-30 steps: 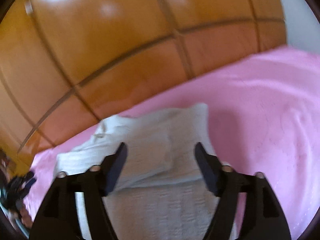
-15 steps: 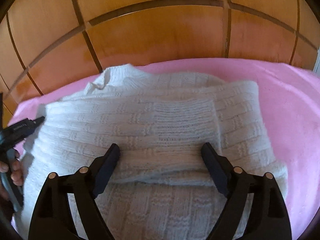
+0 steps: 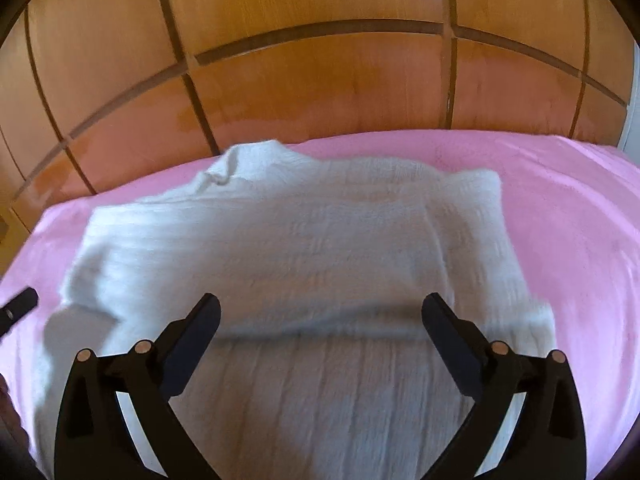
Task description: Fold small clothes
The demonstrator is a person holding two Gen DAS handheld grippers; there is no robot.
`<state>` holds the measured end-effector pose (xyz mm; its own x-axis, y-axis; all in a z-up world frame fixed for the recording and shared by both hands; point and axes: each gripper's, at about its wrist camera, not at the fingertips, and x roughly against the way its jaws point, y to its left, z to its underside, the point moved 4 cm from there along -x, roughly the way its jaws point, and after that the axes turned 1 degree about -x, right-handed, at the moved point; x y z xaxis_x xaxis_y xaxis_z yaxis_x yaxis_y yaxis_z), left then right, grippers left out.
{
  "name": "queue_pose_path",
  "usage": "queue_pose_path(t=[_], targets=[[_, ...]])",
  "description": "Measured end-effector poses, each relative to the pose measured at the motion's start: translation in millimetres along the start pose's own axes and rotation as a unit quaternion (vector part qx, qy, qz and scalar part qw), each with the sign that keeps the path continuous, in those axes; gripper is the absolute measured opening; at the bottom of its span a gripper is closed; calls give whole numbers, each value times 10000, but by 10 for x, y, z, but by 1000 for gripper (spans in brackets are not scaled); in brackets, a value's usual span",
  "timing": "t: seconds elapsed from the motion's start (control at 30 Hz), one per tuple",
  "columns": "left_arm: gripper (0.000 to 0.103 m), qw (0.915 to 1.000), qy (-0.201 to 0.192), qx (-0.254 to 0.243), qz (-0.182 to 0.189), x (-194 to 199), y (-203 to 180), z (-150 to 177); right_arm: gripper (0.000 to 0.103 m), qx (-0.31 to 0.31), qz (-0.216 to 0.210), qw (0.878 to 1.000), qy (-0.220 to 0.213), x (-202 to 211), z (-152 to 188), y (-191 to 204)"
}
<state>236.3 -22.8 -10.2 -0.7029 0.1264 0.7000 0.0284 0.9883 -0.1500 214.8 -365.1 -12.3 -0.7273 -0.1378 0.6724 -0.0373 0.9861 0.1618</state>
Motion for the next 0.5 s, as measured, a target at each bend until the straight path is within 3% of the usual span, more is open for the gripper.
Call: queue_pose_path(t=[0.27,0.4,0.5], targets=[[79,9998,-35,-167,-73,375,117,381,101,135,160,9988,452,340,582,-80],[79,9998,48,-157,-115,497,212,572,101,535,270,9973,428,546,863,-87],[79,9997,101,-150,-192,575,277,736,101,477,304,9973,466,704,977,-130]])
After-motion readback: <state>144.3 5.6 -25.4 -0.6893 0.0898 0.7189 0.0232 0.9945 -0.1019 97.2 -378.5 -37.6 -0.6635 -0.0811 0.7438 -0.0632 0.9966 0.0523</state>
